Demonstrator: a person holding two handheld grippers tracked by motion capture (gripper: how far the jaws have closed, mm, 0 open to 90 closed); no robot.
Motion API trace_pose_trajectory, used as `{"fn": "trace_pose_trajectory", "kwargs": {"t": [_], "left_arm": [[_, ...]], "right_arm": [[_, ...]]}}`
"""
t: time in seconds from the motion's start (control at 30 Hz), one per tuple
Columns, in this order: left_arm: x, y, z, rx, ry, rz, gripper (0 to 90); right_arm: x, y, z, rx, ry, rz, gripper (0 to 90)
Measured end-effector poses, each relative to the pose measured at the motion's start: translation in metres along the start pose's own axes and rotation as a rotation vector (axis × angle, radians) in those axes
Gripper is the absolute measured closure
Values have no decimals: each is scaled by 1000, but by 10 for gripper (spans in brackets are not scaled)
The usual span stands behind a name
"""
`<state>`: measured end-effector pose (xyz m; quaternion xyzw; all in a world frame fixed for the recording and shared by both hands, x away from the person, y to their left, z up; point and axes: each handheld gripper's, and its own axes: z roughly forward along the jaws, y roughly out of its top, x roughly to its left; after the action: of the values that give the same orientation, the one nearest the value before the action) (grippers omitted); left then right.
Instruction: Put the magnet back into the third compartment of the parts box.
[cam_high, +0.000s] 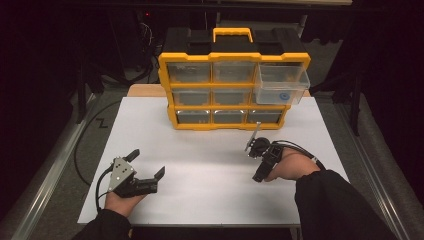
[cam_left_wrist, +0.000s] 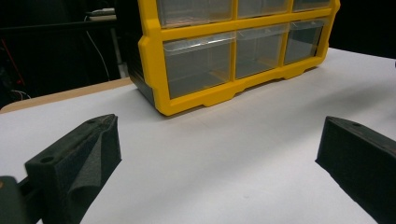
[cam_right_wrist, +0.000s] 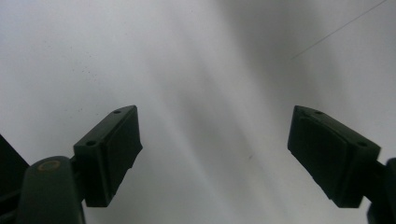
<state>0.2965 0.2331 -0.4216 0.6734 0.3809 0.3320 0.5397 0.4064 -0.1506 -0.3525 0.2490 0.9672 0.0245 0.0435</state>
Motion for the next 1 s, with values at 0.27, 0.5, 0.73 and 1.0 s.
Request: {"fn": "trace_pose_trajectory", "kwargs": {"t": [0.27, 0.5, 0.73, 1.0], "left_arm": [[0, 0, 0, 2, -1, 1, 3], [0, 0, 0, 3, -1, 2, 3], [-1, 0, 1, 7, -3, 2, 3], [-2, -1, 2, 12, -5, 4, 3]], "right_arm": [[1, -1, 6, 4, -8, 10, 35], [2, -3, 4, -29, -38, 24, 8], [1, -11, 2, -107, -56, 48, 8], [2, -22, 1, -205, -88, 71, 8]]}}
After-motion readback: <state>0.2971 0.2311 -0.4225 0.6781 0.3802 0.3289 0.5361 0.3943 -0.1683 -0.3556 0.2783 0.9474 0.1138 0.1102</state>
